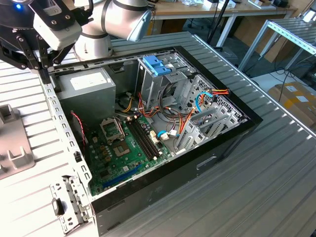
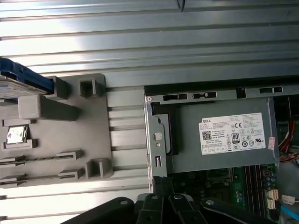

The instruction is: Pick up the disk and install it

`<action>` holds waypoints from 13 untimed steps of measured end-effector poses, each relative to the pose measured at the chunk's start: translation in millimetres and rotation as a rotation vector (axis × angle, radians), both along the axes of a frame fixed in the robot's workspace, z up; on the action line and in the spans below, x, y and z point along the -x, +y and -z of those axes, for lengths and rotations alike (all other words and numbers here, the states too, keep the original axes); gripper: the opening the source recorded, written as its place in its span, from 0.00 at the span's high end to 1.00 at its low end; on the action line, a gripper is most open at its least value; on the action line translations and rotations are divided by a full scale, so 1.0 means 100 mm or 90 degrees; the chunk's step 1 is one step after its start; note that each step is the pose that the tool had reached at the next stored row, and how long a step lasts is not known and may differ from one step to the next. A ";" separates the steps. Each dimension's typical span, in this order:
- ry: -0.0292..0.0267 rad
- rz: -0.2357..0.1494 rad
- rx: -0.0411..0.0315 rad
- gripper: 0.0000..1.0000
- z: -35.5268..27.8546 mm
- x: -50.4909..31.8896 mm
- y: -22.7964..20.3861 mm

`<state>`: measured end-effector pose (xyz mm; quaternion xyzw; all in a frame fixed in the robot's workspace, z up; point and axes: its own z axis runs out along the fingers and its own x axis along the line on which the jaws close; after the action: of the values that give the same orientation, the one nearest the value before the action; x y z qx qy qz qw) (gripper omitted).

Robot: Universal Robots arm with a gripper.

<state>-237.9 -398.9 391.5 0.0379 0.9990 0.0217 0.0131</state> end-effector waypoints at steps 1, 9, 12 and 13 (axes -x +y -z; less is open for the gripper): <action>0.0000 0.000 0.0000 0.89 0.000 0.003 0.000; 0.0000 0.000 0.0000 0.89 0.004 0.037 0.000; 0.0000 0.000 0.0000 0.89 0.004 0.048 0.000; 0.0000 0.000 0.0000 0.89 0.005 0.050 0.000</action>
<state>-242.9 -398.9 391.0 0.0379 0.9990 0.0217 0.0131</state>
